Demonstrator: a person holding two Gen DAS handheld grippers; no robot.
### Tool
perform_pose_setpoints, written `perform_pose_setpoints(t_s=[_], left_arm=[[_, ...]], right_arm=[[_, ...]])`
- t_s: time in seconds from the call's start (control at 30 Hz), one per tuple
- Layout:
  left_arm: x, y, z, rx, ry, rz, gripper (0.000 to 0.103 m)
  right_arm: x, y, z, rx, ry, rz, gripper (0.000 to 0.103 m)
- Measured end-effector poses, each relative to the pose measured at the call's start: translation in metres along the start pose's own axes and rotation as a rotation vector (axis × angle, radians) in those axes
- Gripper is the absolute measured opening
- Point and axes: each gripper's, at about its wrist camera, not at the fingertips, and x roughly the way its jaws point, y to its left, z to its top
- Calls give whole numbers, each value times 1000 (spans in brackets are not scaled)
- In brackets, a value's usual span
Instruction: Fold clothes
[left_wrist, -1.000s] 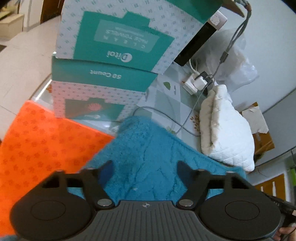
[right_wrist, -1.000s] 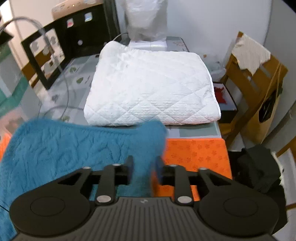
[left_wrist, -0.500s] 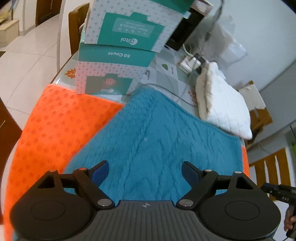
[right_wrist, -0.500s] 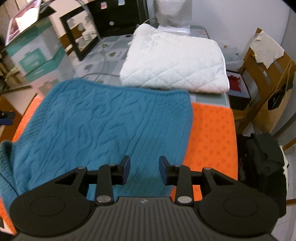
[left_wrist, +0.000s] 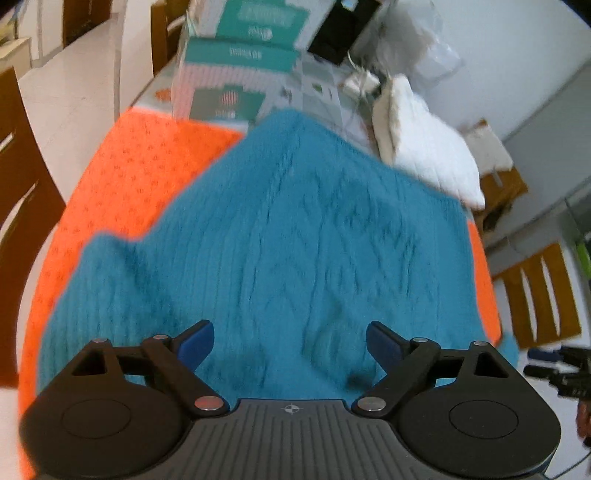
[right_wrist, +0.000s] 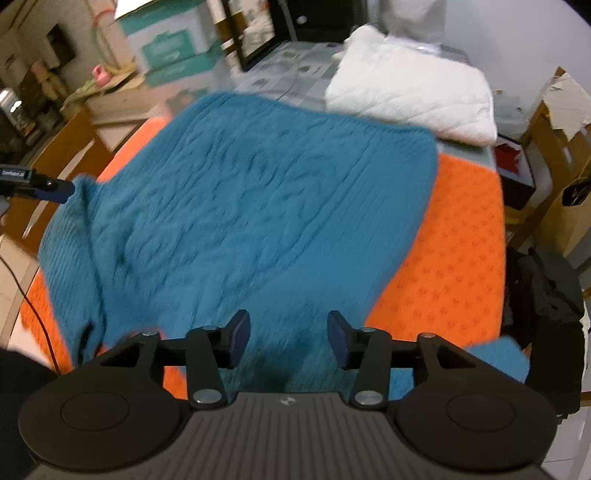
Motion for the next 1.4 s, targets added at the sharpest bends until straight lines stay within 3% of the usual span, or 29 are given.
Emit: perform_pose_setpoints(t_s=[0.27, 0.4, 0.5, 0.67, 0.83, 1.1, 1.33, 1.4], left_arm=[[3, -26, -67, 247, 135, 49, 90], [0, -44, -89, 335, 183, 2, 91], [2, -60, -106, 445, 208, -20, 91], [22, -72, -131, 558, 250, 38, 91], [46, -83, -144, 608, 225, 108, 90], [72, -105, -158, 695, 153, 198, 91], [70, -100, -156, 667, 88, 222, 90], [64, -96, -153, 641, 62, 219, 76]], right_arm=[[14, 22, -57, -72, 94, 24, 65], [22, 43, -73, -163, 119, 27, 73], [31, 60, -84, -264, 135, -7, 73], [43, 73, -104, -414, 156, -86, 73], [59, 75, -118, -519, 175, -137, 72], [64, 71, -118, -572, 151, -180, 33], [34, 54, -91, -507, 32, -228, 26], [21, 48, -80, -478, -16, -247, 24]])
